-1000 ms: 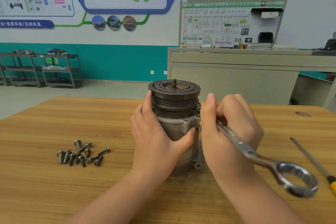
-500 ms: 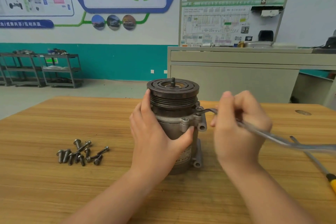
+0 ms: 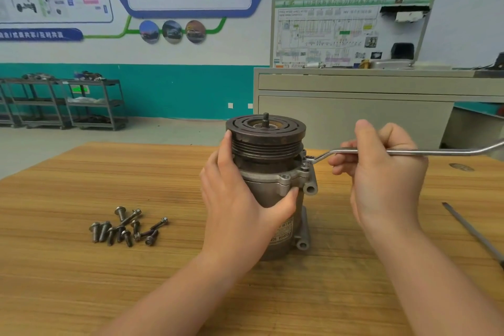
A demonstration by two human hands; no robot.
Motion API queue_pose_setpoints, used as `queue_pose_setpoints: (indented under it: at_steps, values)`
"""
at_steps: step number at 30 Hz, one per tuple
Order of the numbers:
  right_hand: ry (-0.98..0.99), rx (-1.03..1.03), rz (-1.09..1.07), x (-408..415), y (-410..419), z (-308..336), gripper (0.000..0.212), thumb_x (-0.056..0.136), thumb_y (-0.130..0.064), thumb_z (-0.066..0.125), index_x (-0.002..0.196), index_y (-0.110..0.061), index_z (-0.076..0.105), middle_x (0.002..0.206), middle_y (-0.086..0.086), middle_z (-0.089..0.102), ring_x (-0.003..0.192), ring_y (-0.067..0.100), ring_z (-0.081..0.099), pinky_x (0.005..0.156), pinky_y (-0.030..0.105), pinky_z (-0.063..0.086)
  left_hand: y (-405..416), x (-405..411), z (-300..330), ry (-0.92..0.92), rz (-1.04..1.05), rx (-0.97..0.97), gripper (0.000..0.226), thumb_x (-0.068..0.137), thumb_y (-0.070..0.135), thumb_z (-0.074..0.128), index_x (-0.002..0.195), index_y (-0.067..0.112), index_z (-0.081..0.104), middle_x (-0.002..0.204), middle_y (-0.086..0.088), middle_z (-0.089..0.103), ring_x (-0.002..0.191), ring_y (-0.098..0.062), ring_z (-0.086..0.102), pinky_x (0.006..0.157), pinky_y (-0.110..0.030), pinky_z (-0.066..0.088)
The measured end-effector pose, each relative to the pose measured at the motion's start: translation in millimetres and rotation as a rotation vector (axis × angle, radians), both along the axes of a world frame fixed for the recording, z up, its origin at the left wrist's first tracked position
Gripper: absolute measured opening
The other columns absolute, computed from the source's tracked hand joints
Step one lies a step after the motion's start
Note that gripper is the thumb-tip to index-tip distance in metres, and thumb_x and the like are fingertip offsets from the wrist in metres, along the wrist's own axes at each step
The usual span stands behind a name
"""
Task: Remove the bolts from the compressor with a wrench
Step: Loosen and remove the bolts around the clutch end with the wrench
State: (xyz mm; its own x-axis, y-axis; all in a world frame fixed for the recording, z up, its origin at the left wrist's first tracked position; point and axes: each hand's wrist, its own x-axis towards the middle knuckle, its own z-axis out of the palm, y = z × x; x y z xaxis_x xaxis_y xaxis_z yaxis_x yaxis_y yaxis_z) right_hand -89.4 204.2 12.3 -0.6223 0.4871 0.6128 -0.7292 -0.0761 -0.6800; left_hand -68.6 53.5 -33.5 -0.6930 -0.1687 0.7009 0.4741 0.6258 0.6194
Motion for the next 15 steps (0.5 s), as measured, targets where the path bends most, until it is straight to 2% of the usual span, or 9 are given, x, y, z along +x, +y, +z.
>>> queue_pose_setpoints:
  at_steps: [5,9,12,13,15]
  values:
    - [0.177,0.236,-0.235,17,-8,1,0.039,0.096,-0.031,0.054,0.061,-0.021,0.042,0.057,-0.003,0.064,0.045,0.012,0.064,0.042,0.030,0.050,0,1,0,-0.001,-0.002,-0.006,0.115,0.062,0.054,0.073,0.153,0.018,0.012,0.144,-0.002,0.029,0.134,-0.017,0.024,0.114,-0.047,0.029]
    - [0.200,0.346,-0.318,19,-12,-2,0.041,0.095,-0.026,0.052,0.060,-0.005,0.044,0.048,0.002,0.056,0.045,0.008,0.062,0.044,0.035,0.049,0,1,1,0.010,-0.001,-0.002,0.114,0.062,0.054,0.071,0.153,0.017,0.013,0.143,-0.003,0.030,0.133,-0.018,0.025,0.113,-0.047,0.029]
    - [0.181,0.511,-0.451,26,-14,-2,0.043,0.096,-0.021,0.050,0.060,0.002,0.045,0.054,0.014,0.055,0.050,0.025,0.059,0.050,0.040,0.045,0,0,1,0.011,0.000,-0.007,0.114,0.063,0.054,0.072,0.153,0.016,0.014,0.143,-0.004,0.031,0.133,-0.019,0.026,0.113,-0.047,0.029]
    - [0.136,0.591,-0.485,30,-14,-2,0.042,0.097,-0.023,0.048,0.063,0.002,0.048,0.057,0.014,0.055,0.053,0.029,0.057,0.052,0.035,0.043,0,0,1,0.010,0.000,-0.011,0.114,0.063,0.054,0.072,0.153,0.016,0.013,0.143,-0.003,0.031,0.133,-0.019,0.025,0.113,-0.047,0.029]
    - [-0.010,0.776,-0.514,36,-15,-2,0.043,0.100,-0.030,0.039,0.075,0.001,0.055,0.067,0.007,0.054,0.059,0.023,0.050,0.058,0.020,0.041,0,1,1,0.013,0.000,-0.014,0.114,0.064,0.055,0.072,0.153,0.016,0.013,0.143,-0.003,0.030,0.133,-0.019,0.025,0.113,-0.047,0.029]
